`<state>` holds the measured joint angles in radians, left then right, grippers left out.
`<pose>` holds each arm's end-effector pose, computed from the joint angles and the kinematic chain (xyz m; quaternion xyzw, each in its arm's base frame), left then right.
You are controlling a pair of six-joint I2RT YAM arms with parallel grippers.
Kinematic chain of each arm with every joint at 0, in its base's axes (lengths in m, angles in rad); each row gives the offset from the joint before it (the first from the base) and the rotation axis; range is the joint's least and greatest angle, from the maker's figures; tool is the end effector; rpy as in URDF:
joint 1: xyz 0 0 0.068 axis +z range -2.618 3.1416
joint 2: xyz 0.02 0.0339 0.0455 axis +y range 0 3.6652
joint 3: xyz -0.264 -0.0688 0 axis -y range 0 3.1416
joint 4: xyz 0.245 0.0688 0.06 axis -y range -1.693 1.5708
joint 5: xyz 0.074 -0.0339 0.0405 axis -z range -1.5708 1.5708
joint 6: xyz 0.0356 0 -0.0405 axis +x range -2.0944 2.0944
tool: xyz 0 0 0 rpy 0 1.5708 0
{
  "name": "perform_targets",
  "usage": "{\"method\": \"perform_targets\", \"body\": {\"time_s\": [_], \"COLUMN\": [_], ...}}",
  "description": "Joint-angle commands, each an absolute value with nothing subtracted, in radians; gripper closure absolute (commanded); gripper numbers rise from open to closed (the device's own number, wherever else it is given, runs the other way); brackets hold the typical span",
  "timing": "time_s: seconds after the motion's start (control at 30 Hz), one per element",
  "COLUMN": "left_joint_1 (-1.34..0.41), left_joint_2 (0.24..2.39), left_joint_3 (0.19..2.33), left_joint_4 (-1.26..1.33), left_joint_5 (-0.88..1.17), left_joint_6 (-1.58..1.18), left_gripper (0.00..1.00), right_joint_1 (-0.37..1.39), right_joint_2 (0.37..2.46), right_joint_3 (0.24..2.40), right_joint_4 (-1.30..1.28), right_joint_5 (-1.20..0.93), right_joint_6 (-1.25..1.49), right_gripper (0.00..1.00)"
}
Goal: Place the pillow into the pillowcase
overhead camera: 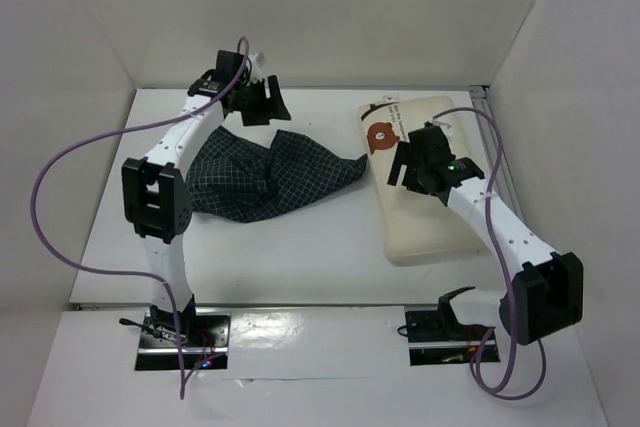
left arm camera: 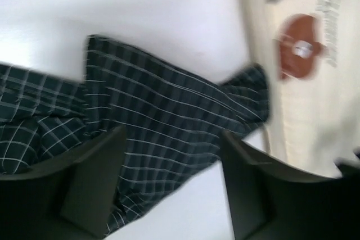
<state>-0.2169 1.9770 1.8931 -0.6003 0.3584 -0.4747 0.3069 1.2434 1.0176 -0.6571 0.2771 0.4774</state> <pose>0.4433 -0.1105 0.3274 -0.0384 0.8913 -0.2945 0.3425 0.2470 0.0681 0.2835 0.1258 0.9251 0.0075 0.3583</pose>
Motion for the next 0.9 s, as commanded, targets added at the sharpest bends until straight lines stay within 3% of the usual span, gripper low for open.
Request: {"method": "perform_targets", "body": {"time_s": [0.0,0.3,0.37,0.4,0.43,0.47,0.5,0.73,0.87], "left_joint_1": [-0.23,-0.25,-0.25,-0.25,-0.25,-0.25,-0.25,-0.287,-0.412], "left_joint_2": [2.068,2.307,2.335,2.335,2.335,2.318,2.275,2.001,1.818], "left_joint_3": [1.917,2.101,2.102,2.102,2.083,2.071,2.059,1.812,1.589], "left_joint_4": [-0.66,-0.683,-0.683,-0.683,-0.674,-0.673,-0.673,-0.62,-0.607], "left_joint_5": [0.145,0.133,0.223,0.254,0.277,0.291,0.291,0.393,0.402], "left_joint_6": [-0.482,-0.482,-0.482,-0.473,-0.472,-0.472,-0.482,-0.437,-0.417], "left_gripper": [0.18,0.14,0.2,0.3,0.71,0.93,1.0,1.0,1.0], "right_joint_1": [0.363,0.393,0.393,0.393,0.393,0.393,0.393,0.383,0.364], "right_joint_2": [1.287,1.347,1.347,1.347,1.347,1.347,1.347,1.347,1.347], "right_joint_3": [1.064,1.111,1.111,1.111,1.111,1.111,1.111,1.132,1.132], "right_joint_4": [-0.597,-0.565,-0.575,-0.575,-0.586,-0.586,-0.586,-0.595,-0.586], "right_joint_5": [0.215,0.195,0.206,0.206,0.218,0.23,0.23,0.239,0.239], "right_joint_6": [0.476,0.476,0.476,0.476,0.476,0.476,0.476,0.466,0.457], "right_gripper": [0.08,0.06,0.05,0.05,0.05,0.05,0.05,0.05,0.05]}}
